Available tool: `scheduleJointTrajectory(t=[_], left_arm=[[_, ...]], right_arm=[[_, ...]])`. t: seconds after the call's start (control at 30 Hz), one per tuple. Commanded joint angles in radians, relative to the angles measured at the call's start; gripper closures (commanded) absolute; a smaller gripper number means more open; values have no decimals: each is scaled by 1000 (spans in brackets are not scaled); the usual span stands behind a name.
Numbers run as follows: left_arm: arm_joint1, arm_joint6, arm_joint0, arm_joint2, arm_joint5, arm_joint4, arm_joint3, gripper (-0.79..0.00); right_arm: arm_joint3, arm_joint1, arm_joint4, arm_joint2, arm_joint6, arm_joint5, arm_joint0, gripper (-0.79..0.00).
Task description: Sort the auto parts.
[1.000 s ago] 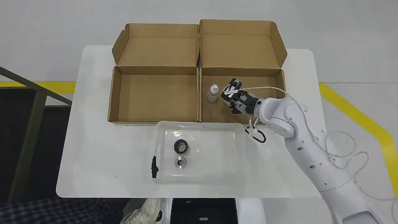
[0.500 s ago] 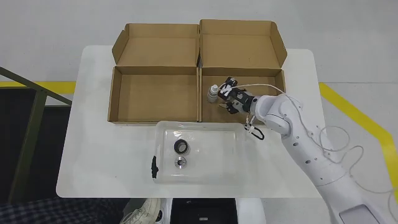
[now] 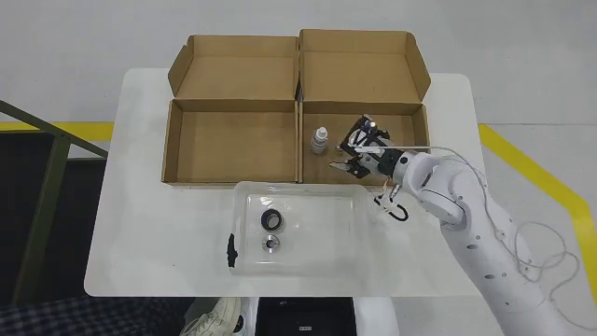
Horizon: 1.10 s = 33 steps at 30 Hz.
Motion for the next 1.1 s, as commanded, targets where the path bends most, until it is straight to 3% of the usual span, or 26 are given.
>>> scheduleJointTrajectory(t=[0.0,0.5,1.07], left_arm=[[0,0,0,0,0,0,0,-785],[0,0,0,0,0,0,0,-785],[0,0,0,0,0,0,0,-785]], right_arm=[[-47,5,2,14,-5,-18,-27,-785],[-262,18,-81,-29,-47,-69,-185,-785],[-270,3,-258,-216,-131,-68,-198,-785]])
